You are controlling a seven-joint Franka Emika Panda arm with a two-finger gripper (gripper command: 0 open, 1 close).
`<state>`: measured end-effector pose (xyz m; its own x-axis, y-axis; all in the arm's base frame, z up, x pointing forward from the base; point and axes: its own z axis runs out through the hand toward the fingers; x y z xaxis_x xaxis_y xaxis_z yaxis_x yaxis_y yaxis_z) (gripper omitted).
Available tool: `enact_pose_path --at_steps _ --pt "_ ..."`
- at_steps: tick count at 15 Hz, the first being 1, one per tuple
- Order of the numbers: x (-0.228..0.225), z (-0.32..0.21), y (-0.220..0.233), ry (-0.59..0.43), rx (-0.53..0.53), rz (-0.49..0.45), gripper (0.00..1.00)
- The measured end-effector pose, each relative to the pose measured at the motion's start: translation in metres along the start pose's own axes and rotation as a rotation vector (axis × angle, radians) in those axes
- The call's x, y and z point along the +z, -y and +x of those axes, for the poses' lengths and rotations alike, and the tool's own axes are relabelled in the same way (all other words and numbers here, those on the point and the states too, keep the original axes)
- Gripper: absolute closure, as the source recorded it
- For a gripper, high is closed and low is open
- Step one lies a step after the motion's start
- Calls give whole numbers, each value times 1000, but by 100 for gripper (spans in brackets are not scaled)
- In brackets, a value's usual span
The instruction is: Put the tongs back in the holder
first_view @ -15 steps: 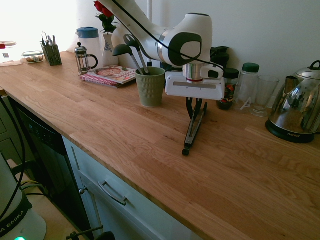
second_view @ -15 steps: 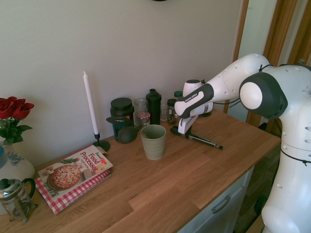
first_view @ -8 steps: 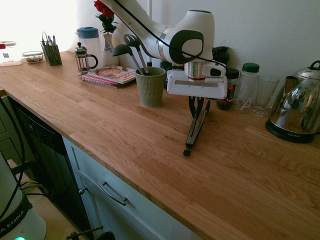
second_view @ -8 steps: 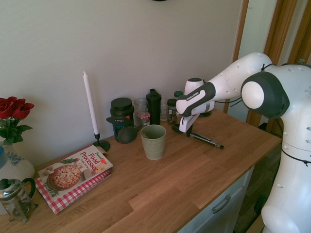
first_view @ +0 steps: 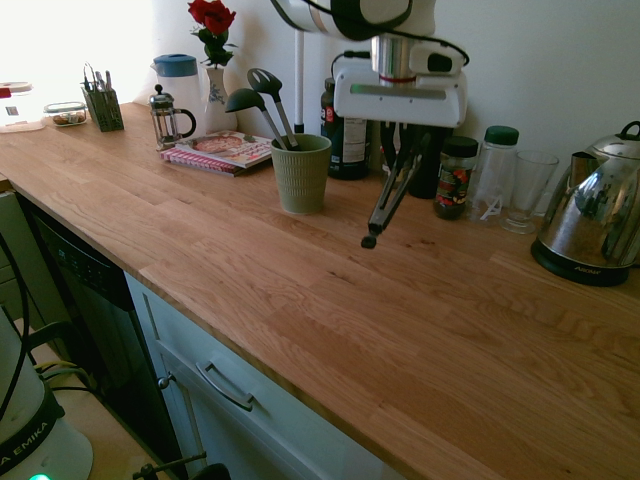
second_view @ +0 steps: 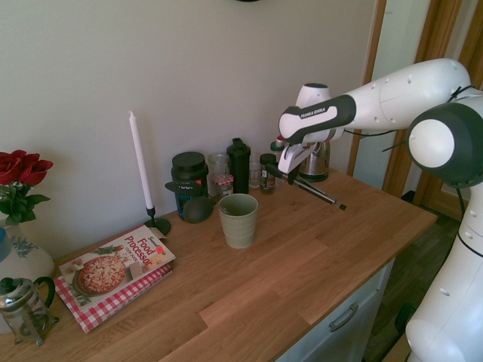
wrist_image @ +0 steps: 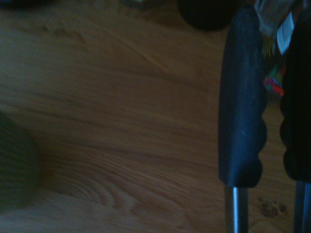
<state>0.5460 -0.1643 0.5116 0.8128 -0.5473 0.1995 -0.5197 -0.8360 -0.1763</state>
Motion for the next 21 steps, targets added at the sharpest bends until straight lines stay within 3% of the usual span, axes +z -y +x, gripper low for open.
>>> enact_pose_path --at_steps 3,8,11,16,21 --pt "-66 -15 42 -39 10 132 100" --pt "-129 -43 113 -130 64 246 100" --pt "-134 -58 150 -184 92 255 100" --pt "-134 -80 198 -369 242 354 100" --pt "-97 -91 195 -486 303 338 100"
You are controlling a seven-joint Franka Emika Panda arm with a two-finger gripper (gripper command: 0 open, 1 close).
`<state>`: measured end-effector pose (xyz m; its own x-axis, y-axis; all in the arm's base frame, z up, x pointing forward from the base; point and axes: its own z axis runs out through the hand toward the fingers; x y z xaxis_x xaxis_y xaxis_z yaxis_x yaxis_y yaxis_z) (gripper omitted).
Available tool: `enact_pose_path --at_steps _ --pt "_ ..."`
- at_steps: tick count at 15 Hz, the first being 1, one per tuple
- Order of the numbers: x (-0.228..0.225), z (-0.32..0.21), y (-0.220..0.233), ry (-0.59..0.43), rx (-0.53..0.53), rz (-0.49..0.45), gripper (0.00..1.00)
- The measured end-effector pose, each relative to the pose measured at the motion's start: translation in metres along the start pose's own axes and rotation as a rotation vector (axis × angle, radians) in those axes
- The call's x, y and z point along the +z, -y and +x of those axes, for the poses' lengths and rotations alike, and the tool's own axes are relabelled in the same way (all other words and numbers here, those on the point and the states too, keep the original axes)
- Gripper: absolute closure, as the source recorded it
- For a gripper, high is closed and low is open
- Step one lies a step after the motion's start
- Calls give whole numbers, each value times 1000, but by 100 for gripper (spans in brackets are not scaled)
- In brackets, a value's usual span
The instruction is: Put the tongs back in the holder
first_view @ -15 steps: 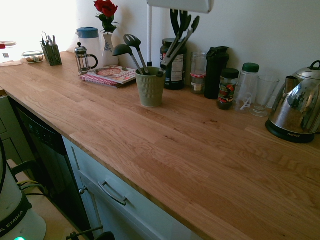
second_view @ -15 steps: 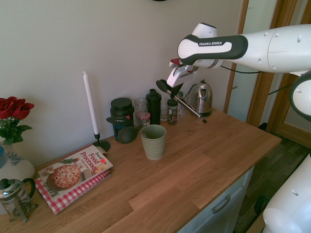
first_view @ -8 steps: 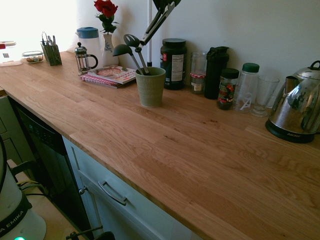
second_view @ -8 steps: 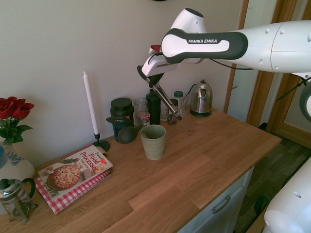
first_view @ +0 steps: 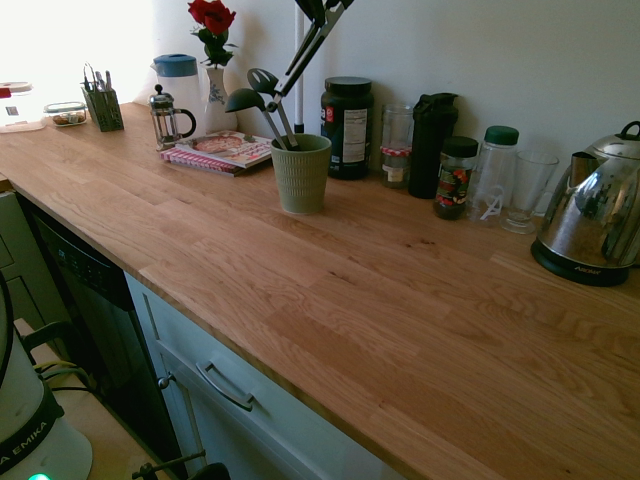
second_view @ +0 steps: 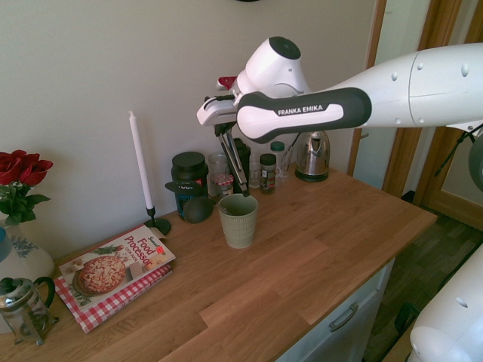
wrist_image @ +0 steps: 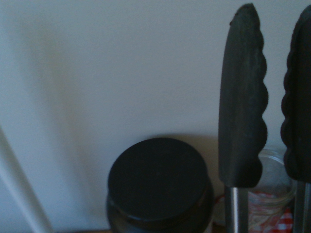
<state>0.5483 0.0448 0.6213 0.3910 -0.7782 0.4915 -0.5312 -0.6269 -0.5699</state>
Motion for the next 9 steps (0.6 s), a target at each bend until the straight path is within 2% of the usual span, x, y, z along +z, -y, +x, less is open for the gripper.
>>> enact_pose_path --at_steps 3,9 --pt "14 -14 -13 -88 40 16 100" --pt "45 -34 -25 -125 38 8 100"
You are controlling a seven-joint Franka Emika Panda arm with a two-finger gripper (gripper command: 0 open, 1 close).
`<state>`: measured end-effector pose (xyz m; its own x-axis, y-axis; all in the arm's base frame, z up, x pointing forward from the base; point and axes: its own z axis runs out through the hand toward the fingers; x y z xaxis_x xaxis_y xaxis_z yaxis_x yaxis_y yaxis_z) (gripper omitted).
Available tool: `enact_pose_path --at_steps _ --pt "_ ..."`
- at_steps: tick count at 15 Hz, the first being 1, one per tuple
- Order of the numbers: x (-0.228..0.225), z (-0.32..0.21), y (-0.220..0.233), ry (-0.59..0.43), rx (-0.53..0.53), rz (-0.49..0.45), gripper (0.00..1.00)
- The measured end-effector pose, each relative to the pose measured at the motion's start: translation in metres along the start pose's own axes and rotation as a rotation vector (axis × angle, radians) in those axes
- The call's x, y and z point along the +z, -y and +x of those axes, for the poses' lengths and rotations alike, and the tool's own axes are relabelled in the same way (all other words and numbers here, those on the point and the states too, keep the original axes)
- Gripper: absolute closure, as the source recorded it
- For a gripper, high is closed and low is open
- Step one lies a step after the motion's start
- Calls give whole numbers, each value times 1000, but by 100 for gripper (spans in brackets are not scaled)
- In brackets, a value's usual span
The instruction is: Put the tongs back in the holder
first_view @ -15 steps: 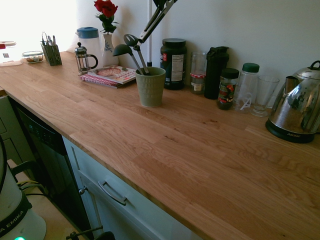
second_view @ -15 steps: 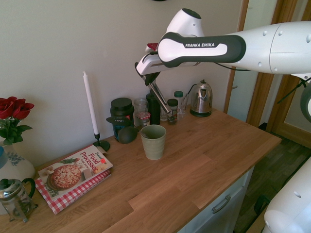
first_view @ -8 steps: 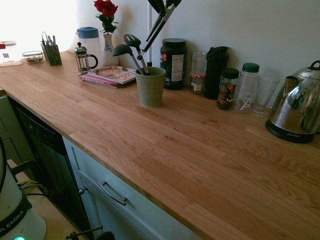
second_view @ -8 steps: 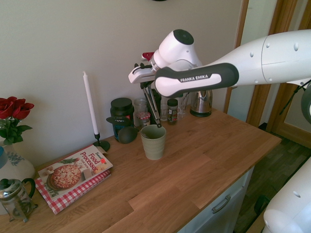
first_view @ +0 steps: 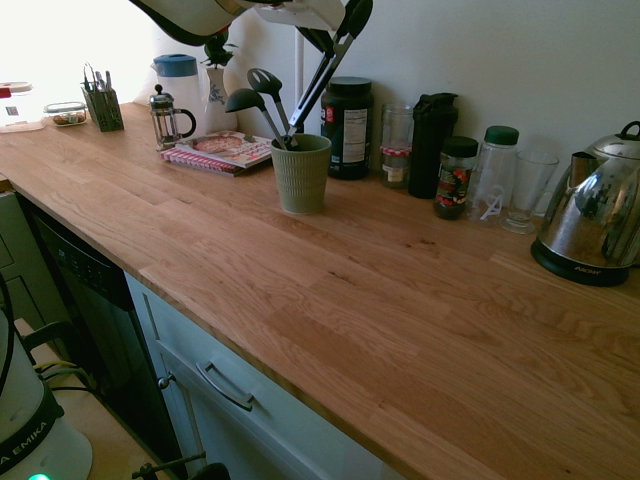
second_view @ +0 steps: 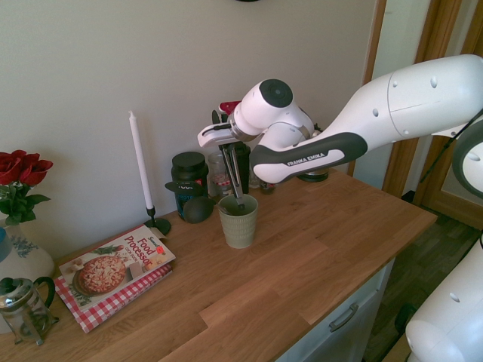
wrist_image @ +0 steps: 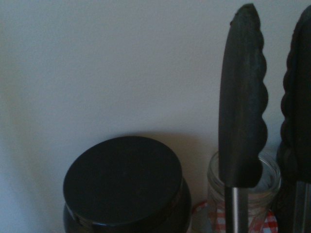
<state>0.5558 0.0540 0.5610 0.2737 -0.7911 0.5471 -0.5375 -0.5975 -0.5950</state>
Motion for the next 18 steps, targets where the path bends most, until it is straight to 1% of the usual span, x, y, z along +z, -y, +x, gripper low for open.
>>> enact_pose_path --at_steps 5,6,10,18 --pt "30 -9 -13 1 20 -16 100" --pt "34 -11 -15 6 23 -22 0" --pt "45 -15 -21 20 32 -38 0" --pt "47 -19 -26 28 28 -48 0"
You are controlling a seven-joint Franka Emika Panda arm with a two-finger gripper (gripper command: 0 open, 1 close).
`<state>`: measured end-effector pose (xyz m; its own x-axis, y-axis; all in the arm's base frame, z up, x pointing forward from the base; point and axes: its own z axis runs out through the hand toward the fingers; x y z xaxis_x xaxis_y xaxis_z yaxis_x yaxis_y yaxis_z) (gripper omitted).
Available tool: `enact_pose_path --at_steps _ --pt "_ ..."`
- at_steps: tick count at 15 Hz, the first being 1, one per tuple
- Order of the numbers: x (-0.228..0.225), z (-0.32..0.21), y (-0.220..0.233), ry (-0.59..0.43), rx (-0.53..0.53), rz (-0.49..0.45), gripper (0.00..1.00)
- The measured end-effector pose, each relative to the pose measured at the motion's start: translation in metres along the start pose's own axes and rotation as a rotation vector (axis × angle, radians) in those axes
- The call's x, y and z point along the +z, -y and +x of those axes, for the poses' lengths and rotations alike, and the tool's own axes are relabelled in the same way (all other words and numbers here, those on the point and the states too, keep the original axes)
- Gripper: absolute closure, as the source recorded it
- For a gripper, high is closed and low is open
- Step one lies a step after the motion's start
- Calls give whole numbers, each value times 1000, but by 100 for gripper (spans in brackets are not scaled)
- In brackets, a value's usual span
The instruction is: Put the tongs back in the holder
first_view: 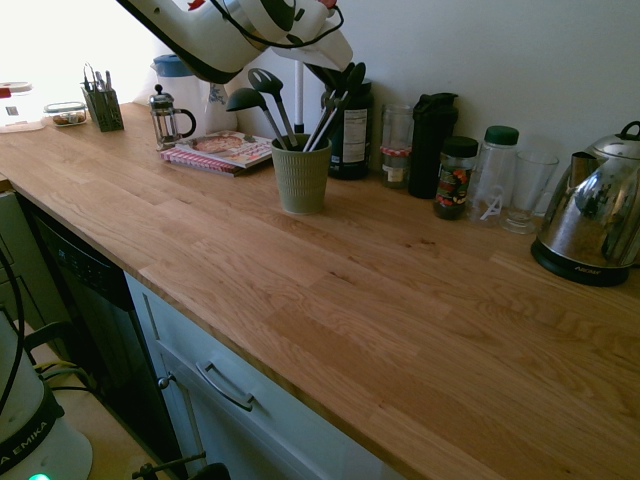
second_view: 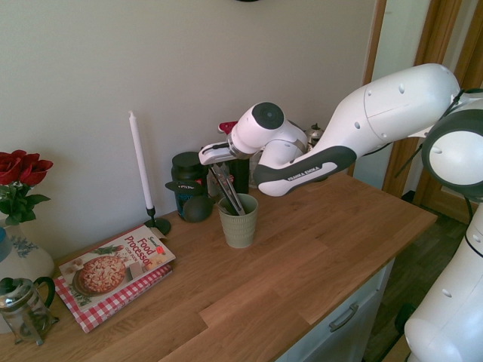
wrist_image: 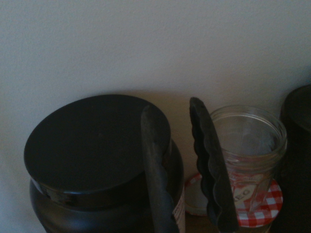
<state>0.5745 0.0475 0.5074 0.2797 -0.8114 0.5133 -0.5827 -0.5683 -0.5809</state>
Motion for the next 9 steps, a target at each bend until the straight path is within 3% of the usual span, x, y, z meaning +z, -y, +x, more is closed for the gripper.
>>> enact_pose_path --at_steps 4,7,9 --pt "-3 0 -1 35 37 -4 0" --pt "-24 -19 -8 171 59 -136 0" --pt "-67 3 -15 272 45 -206 0"
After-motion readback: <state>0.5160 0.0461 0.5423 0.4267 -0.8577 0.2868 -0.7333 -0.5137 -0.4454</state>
